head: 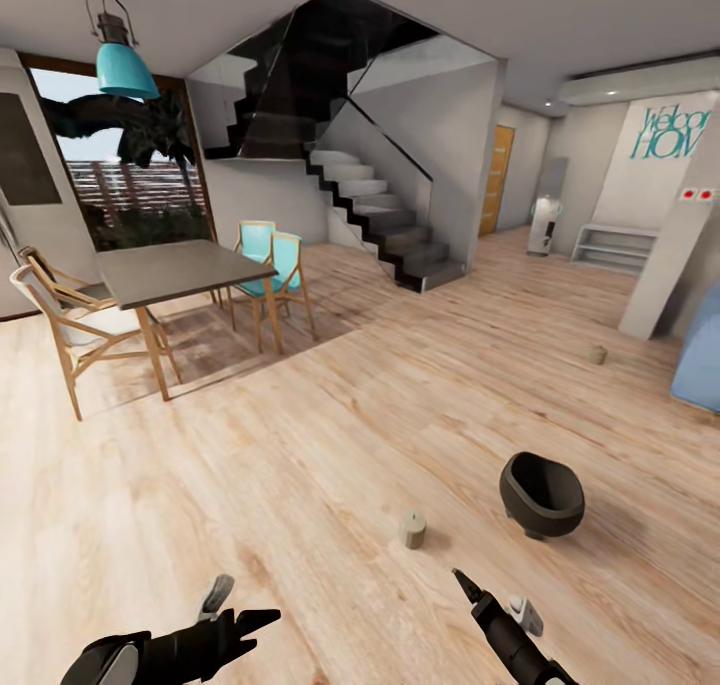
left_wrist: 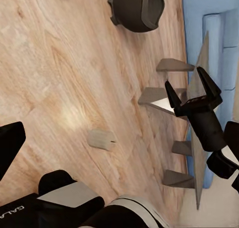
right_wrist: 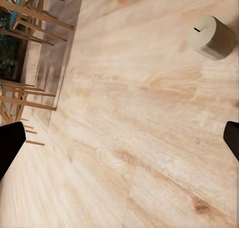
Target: Place each of the two pumpkins and all three candles from the living room inside a cabinet in the living room (use any cabinet), then make sure every cabinet is closed, and position the cauldron so it is next to a table in the living room.
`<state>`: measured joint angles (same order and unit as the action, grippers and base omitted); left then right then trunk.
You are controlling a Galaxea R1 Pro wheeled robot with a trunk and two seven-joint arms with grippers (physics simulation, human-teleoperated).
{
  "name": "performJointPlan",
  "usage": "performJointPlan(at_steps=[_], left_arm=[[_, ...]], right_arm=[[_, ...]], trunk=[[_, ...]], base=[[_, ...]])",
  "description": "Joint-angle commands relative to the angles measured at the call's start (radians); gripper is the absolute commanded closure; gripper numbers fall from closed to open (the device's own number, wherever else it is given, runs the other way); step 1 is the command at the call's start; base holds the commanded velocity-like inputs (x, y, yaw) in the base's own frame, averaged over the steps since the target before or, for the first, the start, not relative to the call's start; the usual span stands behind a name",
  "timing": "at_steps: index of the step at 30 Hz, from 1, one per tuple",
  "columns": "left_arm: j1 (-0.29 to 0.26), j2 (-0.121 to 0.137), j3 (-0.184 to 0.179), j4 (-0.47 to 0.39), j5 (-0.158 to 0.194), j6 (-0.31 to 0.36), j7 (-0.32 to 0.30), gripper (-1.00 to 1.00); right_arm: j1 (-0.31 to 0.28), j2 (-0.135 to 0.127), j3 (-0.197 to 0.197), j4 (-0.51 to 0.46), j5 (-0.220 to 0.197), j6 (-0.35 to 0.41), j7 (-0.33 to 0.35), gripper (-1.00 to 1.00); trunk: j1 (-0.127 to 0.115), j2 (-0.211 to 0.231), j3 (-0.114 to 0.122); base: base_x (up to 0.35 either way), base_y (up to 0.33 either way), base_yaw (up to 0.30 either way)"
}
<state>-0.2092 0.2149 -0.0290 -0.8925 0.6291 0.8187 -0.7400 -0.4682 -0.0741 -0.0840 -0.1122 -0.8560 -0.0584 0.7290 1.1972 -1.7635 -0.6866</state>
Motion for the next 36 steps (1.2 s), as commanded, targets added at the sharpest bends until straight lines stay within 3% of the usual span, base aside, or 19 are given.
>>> performJointPlan(at_steps=[1, 36], left_arm=[[0.0, 0.001, -0.002, 0.0, 0.006, 0.005, 0.001, -1.0], [0.0, 0.001, -0.002, 0.0, 0.006, 0.005, 0.0, -1.0]], right_arm=[[-0.001, 0.0, -0.008, 0.002, 0.008, -0.003, 0.004, -1.0], [-0.001, -0.001, -0.009, 0.003, 0.006, -0.001, 0.003, -1.0]], trunk=[[0.0, 0.0, 0.0], [0.0, 0.0, 0.029]], base=[[-0.044, 0.0, -0.269], [-0.002, 0.0, -0.269]])
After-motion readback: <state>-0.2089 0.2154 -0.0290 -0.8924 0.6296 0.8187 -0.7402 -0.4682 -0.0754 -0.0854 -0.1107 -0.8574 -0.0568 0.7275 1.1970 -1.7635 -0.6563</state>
